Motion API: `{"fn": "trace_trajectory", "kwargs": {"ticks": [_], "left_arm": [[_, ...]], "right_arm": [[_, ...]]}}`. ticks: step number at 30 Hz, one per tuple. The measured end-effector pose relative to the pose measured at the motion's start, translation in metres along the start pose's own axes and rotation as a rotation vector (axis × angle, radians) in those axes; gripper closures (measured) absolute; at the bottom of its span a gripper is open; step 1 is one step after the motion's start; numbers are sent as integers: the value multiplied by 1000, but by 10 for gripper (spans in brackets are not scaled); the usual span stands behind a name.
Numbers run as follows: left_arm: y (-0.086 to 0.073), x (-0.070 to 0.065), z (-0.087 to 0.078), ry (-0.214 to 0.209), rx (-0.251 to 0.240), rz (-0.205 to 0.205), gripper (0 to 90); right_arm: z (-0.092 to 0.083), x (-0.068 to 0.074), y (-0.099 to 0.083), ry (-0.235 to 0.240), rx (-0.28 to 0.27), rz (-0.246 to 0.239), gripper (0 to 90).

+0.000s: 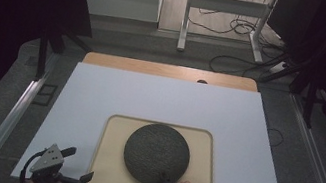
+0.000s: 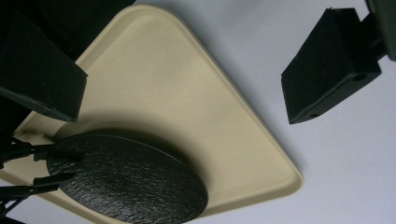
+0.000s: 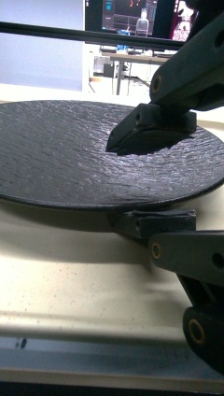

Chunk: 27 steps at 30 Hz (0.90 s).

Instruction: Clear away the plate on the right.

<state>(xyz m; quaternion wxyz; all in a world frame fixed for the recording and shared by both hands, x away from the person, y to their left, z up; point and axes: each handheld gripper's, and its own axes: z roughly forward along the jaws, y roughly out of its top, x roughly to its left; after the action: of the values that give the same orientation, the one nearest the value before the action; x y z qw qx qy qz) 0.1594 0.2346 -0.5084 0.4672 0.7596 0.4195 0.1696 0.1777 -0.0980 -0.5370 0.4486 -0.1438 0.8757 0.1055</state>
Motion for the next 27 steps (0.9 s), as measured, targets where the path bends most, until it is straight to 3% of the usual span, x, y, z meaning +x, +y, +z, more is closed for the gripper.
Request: {"fn": "trace_trajectory", "kwargs": {"ticks": [20, 27], "left_arm": [[0, 0, 0, 1, -1, 0, 0], [0, 0, 0, 1, -1, 0, 0]], "right_arm": [[-15, -4, -1, 29, -27, 8, 580], [-19, -5, -2, 18, -39, 18, 575]]}}
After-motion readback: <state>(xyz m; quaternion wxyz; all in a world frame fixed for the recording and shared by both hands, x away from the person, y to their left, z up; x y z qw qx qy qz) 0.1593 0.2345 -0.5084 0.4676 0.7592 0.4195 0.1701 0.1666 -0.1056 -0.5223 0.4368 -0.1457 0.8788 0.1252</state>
